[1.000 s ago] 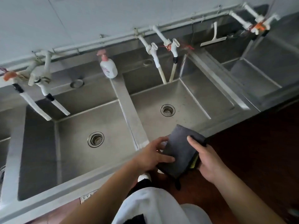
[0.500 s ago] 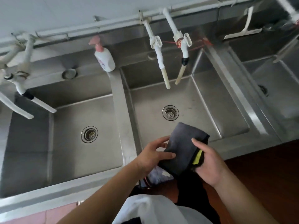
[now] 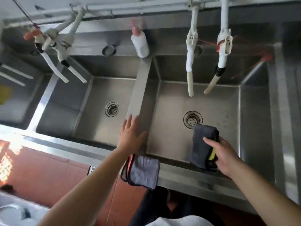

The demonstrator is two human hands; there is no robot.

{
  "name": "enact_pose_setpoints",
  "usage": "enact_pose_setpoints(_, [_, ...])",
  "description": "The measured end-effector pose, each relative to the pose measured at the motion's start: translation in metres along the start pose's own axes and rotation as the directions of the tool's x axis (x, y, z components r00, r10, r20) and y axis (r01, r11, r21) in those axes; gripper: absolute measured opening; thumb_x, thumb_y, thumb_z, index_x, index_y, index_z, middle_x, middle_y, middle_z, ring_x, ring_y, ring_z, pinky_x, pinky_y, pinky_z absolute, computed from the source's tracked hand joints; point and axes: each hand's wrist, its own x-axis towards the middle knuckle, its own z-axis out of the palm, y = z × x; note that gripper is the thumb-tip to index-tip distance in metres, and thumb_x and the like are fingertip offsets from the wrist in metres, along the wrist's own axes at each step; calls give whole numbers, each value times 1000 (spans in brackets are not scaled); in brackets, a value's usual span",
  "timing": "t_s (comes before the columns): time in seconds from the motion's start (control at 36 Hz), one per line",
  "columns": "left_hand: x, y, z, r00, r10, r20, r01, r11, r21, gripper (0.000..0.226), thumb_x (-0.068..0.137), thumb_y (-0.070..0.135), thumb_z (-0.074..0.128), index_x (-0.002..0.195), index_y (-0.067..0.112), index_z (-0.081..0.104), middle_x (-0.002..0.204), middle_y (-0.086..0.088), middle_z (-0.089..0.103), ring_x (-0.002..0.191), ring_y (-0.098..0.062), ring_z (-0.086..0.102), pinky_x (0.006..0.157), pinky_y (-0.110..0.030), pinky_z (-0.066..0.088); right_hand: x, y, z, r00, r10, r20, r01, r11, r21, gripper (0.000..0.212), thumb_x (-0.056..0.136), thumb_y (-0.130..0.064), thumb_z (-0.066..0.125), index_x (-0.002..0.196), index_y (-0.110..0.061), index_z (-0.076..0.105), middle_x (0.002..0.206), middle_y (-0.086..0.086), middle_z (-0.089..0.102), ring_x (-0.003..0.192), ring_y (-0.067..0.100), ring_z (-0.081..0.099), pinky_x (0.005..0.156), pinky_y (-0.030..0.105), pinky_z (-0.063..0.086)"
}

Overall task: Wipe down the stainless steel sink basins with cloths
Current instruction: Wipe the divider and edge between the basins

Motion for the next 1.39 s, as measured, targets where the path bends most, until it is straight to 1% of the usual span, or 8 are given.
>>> enact_pose_setpoints(0.19, [58, -15, -6, 993, 89, -79, -67, 966, 250, 79, 100, 52, 43, 159, 27, -3, 167, 1, -12, 153, -25, -16, 123, -40, -5, 87, 24, 15, 997, -4, -73, -14, 969, -246, 17, 88, -16, 71, 104, -21, 69, 111, 12, 72, 104, 32, 67, 99, 55, 49])
enact_pose_setpoints(0.33, [118, -7, -6, 974, 182, -132, -129, 933, 335, 82, 99, 56, 39, 159, 25, -7, 167, -1, -14, 153, -26, -17, 120, -37, -13, 155, 26, 47, 991, -74, -115, 26, 927, -375, 26, 92, -17, 66, 118, -17, 65, 111, 14, 70, 100, 29, 64, 87, 39, 51])
enact_pose_setpoints(0.58, [176, -3, 12, 899, 391, -196, -343, 908, 240, 76, 89, 43, 48, 157, 17, 26, 165, -8, 18, 154, -24, 11, 126, -32, 4, 264, -28, 111, 961, -275, -20, 192, 719, -668, 32, 99, -26, 51, 128, -29, 62, 119, 6, 68, 103, 29, 63, 91, 39, 49])
enact_pose_setpoints(0.67, [177, -5, 16, 890, 379, -253, -343, 923, 175, 79, 84, 37, 51, 157, 18, 27, 164, -5, 25, 153, -21, 16, 126, -32, 8, 297, -46, 131, 897, -442, -10, 279, 584, -763, 37, 98, -22, 46, 132, -32, 58, 126, 7, 64, 111, 33, 60, 91, 38, 47])
enact_pose_setpoints(0.78, [181, -3, 19, 878, 373, -302, -334, 927, 171, 82, 80, 34, 55, 156, 15, 31, 163, -6, 27, 153, -23, 18, 126, -35, 11, 352, -58, 155, 755, -639, 146, 342, 194, -920, 64, 88, -8, 51, 149, -24, 40, 147, 15, 46, 127, 39, 47, 103, 51, 43])
enact_pose_setpoints(0.94, [192, -6, 21, 872, 358, -336, -321, 933, 161, 83, 77, 30, 56, 155, 13, 33, 162, -7, 28, 153, -25, 19, 124, -42, 18, 409, -41, 206, 834, -437, 337, 314, -127, -941, 73, 94, -43, 54, 156, -32, 19, 166, 7, 9, 153, 29, 5, 115, 64, 10])
enact_pose_setpoints(1.11, [195, -6, 20, 875, 346, -338, -317, 938, 140, 83, 76, 28, 57, 154, 13, 33, 162, -7, 28, 153, -25, 18, 124, -44, 20, 423, -36, 224, 870, -434, 235, 208, -108, -972, 86, 91, -48, 52, 158, -33, 0, 167, 1, -9, 152, 29, -17, 112, 71, -3])
enact_pose_setpoints(1.39, [196, -7, 18, 884, 321, -340, -302, 947, 108, 85, 74, 24, 61, 154, 12, 35, 162, -8, 29, 153, -27, 19, 124, -44, 19, 394, 4, 218, 863, -393, 319, 288, -136, -948, 67, 98, -41, 46, 156, -37, 15, 167, 2, 6, 153, 31, -6, 113, 72, 0])
